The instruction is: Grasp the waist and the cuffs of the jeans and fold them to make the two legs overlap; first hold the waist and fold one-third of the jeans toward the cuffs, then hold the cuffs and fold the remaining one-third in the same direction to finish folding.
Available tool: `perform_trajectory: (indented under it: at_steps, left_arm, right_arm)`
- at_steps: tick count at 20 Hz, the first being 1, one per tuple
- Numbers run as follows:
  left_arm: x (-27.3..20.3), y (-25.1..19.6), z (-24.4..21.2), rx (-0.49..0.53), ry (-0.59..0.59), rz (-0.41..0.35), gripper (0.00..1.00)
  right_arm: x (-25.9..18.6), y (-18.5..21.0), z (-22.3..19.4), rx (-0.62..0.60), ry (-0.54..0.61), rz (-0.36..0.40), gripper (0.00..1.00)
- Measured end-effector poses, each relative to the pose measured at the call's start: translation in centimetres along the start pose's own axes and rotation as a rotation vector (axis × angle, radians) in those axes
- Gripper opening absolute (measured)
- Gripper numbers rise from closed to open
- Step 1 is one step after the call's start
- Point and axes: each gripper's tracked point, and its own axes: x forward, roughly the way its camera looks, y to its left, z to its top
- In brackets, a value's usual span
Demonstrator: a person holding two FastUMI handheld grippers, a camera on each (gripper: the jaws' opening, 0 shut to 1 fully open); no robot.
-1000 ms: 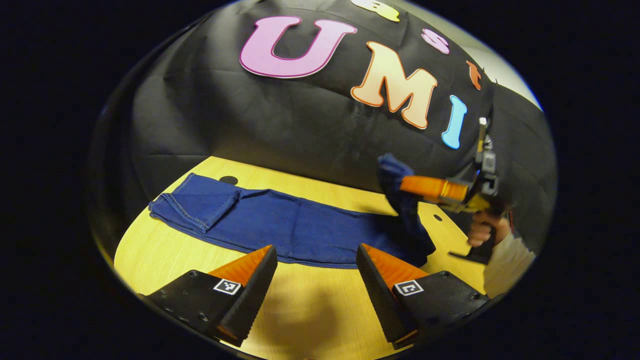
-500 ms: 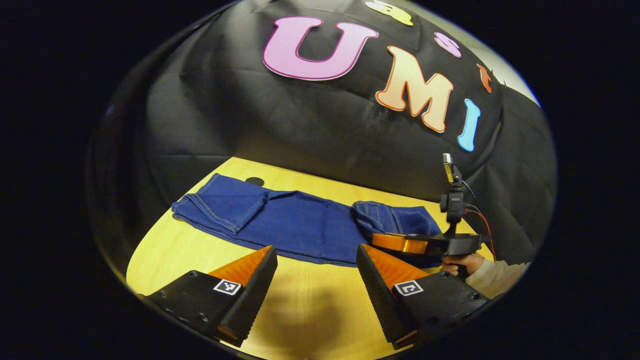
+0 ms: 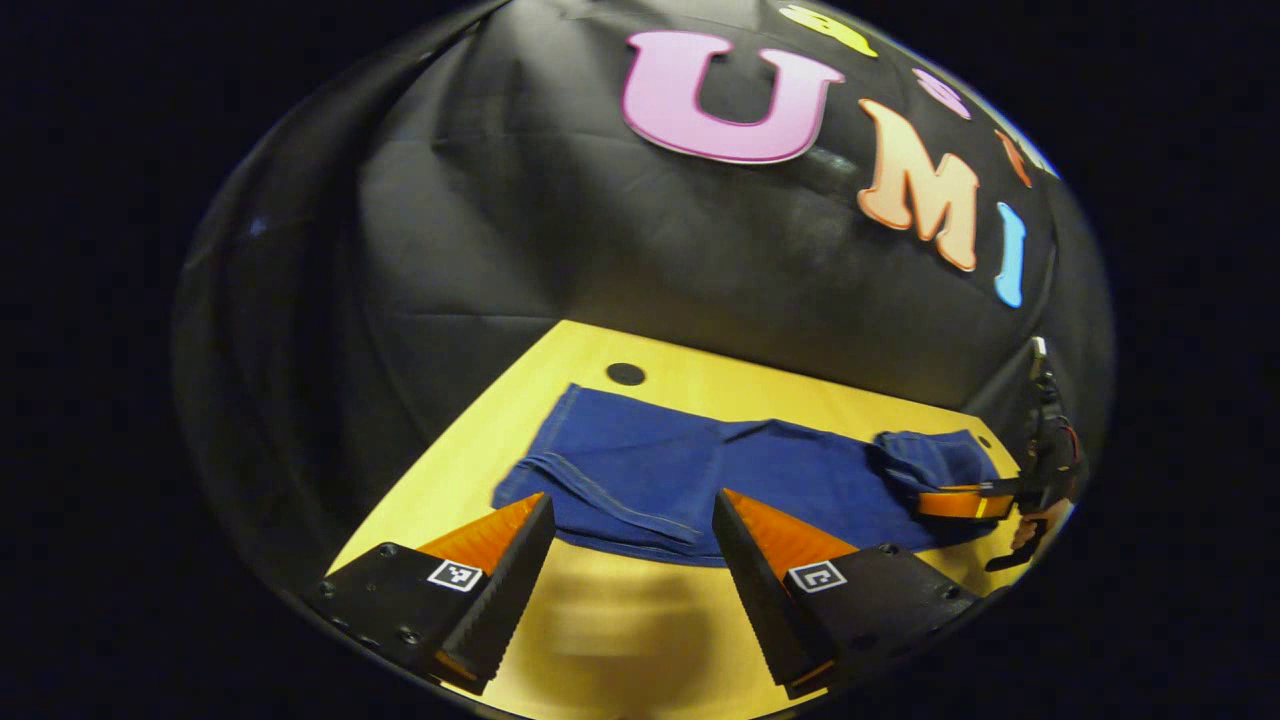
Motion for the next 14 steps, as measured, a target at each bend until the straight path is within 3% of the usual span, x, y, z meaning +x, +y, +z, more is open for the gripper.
perform_trajectory:
  at_steps: [1, 3, 4, 7, 8, 9, 12, 14]
  left_arm:
    - [0.6, 1.1, -0.3, -0.002, 0.011, 0.015, 0.95]
    - [1.8, 2.7, -1.3, 0.003, 0.038, 0.025, 0.95]
    - [2.3, 3.1, -1.8, 0.007, 0.053, 0.024, 0.95]
    - [3.3, 3.3, -3.0, 0.009, 0.087, 0.008, 0.95]
    - [3.5, 3.3, -3.1, 0.012, 0.096, 0.007, 0.95]
    - [3.8, 3.4, -3.4, 0.014, 0.1, 0.008, 0.95]
    - [4.4, 3.7, -4.3, 0.029, 0.136, 0.017, 0.95]
    - [4.6, 4.0, -4.3, 0.045, 0.143, 0.029, 0.95]
  right_arm:
    - [0.0, 0.1, 0.1, -0.005, -0.008, 0.002, 0.11]
    - [-0.2, 1.0, 0.1, 0.002, -0.018, 0.035, 0.15]
    - [-0.6, 2.1, -0.1, 0.023, -0.015, 0.064, 0.28]
    - [-1.6, 2.6, -0.2, 0.03, -0.011, 0.059, 0.83]
    - [-2.1, 2.9, -0.2, 0.032, -0.008, 0.055, 0.85]
    - [-3.2, 2.9, 0.1, 0.027, -0.013, 0.046, 0.96]
    - [-6.5, 2.3, 1.4, 0.024, -0.045, 0.019, 0.94]
    - [-9.0, 1.1, 2.2, 0.04, -0.063, -0.017, 0.98]
